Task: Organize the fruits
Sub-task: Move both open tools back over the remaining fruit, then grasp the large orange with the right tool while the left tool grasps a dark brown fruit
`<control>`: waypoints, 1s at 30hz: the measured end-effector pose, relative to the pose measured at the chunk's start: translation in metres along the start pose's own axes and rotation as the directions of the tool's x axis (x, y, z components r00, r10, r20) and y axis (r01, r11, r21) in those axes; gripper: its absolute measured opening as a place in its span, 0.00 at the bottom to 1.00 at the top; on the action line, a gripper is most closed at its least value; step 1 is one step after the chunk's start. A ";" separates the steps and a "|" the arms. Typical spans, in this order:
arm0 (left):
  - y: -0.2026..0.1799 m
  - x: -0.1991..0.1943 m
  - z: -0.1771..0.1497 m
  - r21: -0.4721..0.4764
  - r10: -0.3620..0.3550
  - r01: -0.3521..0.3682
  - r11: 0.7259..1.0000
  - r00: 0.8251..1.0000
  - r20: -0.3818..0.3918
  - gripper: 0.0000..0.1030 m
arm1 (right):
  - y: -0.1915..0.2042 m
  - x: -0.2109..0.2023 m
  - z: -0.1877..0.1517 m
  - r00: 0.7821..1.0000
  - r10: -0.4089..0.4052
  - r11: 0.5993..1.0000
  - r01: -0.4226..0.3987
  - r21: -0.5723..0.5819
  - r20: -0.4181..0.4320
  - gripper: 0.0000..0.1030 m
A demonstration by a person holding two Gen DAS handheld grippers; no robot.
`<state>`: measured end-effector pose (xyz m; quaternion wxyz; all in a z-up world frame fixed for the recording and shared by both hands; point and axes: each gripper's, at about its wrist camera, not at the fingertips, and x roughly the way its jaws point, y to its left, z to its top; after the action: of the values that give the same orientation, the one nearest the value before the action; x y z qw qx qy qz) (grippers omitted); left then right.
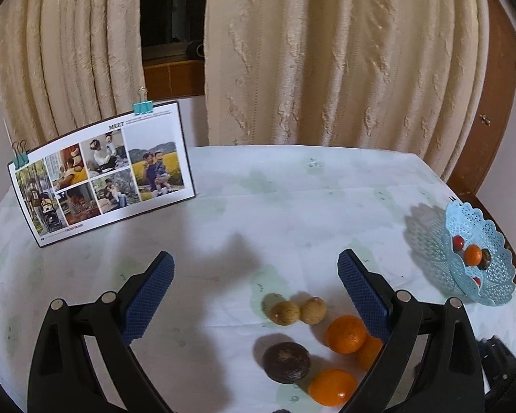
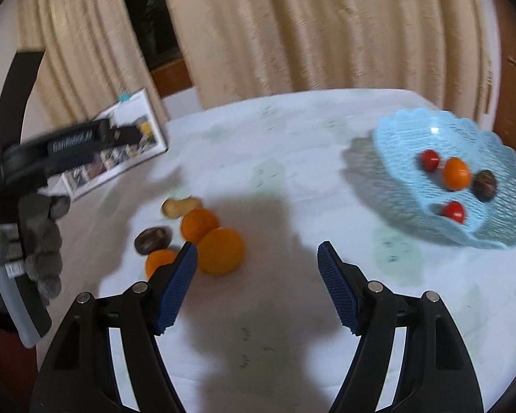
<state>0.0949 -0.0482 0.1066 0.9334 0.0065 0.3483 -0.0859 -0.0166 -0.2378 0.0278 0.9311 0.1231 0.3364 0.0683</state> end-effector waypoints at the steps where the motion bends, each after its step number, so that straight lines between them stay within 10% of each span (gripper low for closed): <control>1: 0.002 0.001 0.000 -0.002 0.000 0.000 1.000 1.000 -0.003 0.93 | 0.005 0.007 0.001 1.000 0.012 1.000 -0.012 -0.014 -0.019 0.72; 16: 0.011 0.018 -0.002 -0.024 -0.001 -0.001 1.000 0.998 -0.056 0.93 | 0.011 0.063 0.008 0.982 0.111 0.993 -0.102 0.066 -0.154 0.42; 30: 0.014 0.013 -0.018 -0.009 -0.024 0.024 1.000 0.996 -0.092 0.93 | -0.007 0.039 0.013 0.992 0.098 0.991 -0.089 0.102 -0.085 0.41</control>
<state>0.0951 -0.0352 0.0841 0.9154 0.0026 0.3911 -0.0953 0.0220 -0.2387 0.0117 0.9038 0.1809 0.3745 0.1007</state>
